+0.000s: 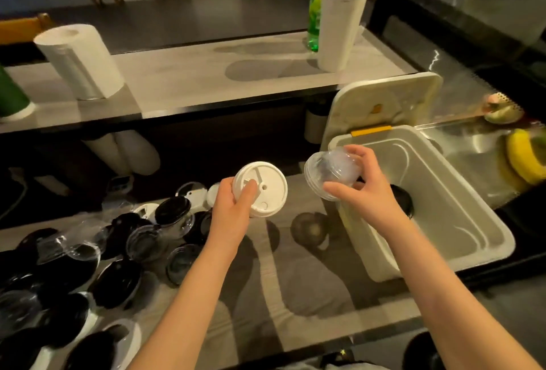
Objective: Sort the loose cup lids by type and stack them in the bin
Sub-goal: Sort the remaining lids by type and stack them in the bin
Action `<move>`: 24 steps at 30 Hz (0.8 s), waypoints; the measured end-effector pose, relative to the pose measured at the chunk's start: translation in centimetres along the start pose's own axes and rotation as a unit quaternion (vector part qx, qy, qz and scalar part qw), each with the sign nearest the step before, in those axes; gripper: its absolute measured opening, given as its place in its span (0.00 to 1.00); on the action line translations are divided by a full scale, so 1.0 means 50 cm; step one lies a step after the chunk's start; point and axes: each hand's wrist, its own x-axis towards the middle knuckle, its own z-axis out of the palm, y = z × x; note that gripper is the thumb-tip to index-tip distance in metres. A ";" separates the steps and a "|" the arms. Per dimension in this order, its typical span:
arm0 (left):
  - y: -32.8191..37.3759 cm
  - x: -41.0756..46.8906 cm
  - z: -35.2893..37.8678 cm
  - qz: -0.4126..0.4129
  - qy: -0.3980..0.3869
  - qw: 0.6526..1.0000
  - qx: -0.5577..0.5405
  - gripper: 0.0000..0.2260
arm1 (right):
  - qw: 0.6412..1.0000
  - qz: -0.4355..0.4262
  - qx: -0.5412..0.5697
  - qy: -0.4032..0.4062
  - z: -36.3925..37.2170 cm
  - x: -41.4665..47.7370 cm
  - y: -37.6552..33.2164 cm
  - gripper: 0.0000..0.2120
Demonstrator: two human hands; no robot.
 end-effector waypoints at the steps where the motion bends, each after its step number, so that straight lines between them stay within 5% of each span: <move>1: 0.005 -0.002 0.029 -0.003 -0.009 1.000 0.003 0.07 | 1.000 0.009 -0.001 0.002 -0.030 0.002 0.008 0.30; 7: 0.020 -0.022 0.183 -0.004 -0.032 0.999 0.038 0.09 | 0.999 0.028 -0.034 0.003 -0.194 0.028 0.076 0.32; 12: 0.019 -0.035 0.279 -0.005 -0.028 0.998 0.058 0.08 | 0.982 0.088 -0.134 -0.096 -0.305 0.044 0.133 0.35; 18: 0.023 -0.061 0.356 -0.016 -0.027 0.998 0.053 0.03 | 0.884 0.073 -0.369 -0.276 -0.347 0.044 0.193 0.36; 24: 0.020 -0.075 0.374 -0.027 -0.015 0.998 0.052 0.08 | 0.799 0.097 -0.484 -0.343 -0.313 0.042 0.231 0.28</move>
